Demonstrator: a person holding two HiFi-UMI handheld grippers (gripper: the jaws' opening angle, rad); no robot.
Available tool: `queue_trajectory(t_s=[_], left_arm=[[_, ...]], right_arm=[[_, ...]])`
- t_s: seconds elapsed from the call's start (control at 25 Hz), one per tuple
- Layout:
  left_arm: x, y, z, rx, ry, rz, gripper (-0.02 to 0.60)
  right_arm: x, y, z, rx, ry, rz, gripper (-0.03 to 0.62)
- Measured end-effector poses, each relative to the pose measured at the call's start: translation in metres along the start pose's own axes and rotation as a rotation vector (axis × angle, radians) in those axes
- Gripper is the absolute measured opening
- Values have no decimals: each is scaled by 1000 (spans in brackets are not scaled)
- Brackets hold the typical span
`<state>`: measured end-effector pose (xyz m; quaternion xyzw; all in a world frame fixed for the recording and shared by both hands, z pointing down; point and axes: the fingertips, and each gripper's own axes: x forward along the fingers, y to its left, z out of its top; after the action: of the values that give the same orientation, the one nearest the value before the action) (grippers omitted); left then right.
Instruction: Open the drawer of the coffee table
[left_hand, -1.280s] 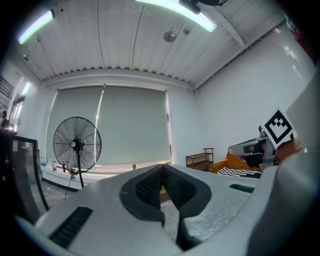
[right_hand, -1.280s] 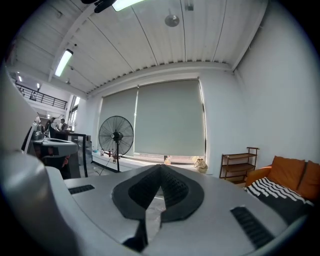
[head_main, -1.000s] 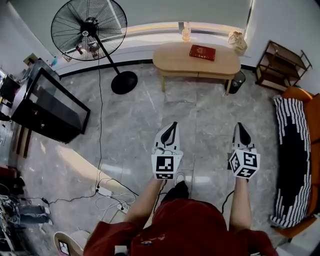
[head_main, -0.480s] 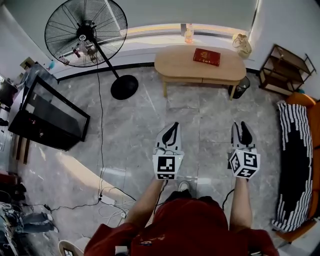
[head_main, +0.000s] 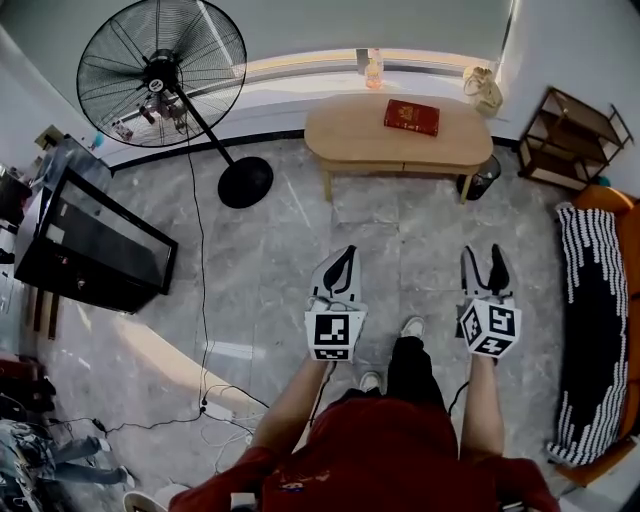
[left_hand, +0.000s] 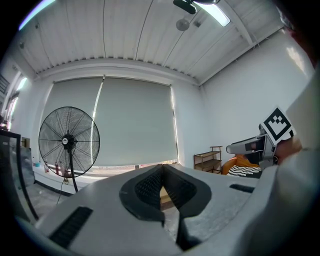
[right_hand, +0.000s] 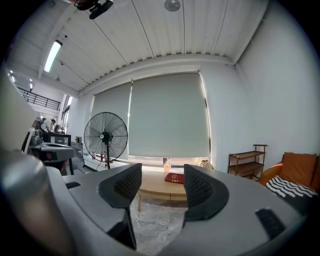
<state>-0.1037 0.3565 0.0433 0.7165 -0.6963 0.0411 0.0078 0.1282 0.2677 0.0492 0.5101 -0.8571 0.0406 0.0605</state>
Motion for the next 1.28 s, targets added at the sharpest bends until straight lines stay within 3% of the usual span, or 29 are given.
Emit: queue_trajectory(t_s=[0.36, 0.92, 1.28], left_arm=[[85, 9, 4, 28, -4, 13, 8], [267, 2, 20, 43, 2, 46, 8], [358, -16, 24, 71, 0, 31, 8]], right_arm=[[80, -36, 8, 20, -11, 17, 239], [235, -140, 17, 76, 28, 28, 241], [299, -200, 10, 100, 50, 19, 241]])
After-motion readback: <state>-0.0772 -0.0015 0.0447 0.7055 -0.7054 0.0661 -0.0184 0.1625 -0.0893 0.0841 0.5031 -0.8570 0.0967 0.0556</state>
